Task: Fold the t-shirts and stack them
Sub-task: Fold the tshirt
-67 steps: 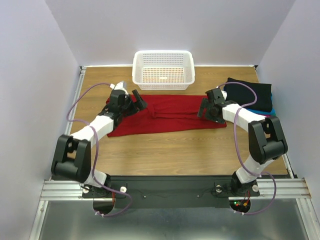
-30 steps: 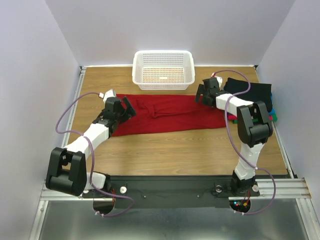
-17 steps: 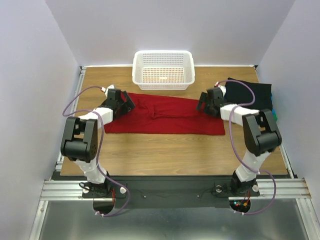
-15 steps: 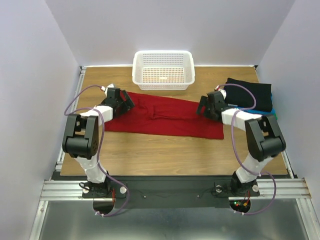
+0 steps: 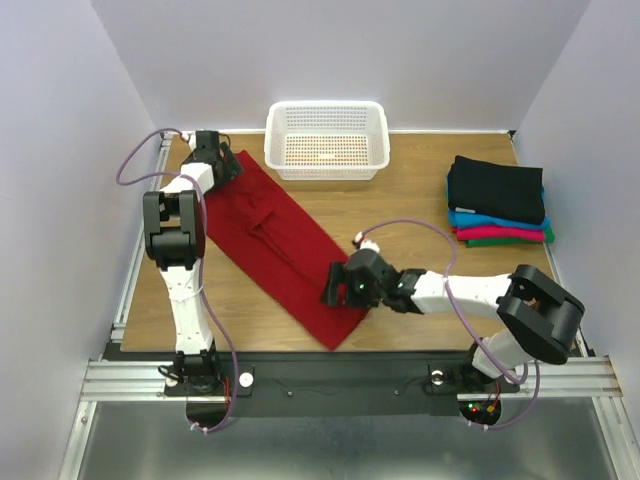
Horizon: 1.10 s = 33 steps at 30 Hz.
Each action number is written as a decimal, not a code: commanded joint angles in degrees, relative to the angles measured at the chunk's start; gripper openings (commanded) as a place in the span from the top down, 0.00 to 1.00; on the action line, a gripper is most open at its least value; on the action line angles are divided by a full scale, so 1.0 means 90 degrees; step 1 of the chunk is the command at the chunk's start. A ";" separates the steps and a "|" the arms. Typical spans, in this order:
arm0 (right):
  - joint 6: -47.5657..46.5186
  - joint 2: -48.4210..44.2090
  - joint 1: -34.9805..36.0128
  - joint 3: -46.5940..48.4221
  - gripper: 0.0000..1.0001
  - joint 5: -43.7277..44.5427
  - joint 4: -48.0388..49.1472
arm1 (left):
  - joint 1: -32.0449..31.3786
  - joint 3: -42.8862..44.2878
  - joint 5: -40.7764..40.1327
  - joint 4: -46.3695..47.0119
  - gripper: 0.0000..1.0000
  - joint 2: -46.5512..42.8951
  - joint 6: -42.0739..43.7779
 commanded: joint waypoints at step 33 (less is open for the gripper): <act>0.0858 -0.3403 0.0823 -0.0110 0.00 0.2041 -0.2824 | -0.5552 -0.5601 -0.1105 -0.0569 0.01 -0.7802 -0.2486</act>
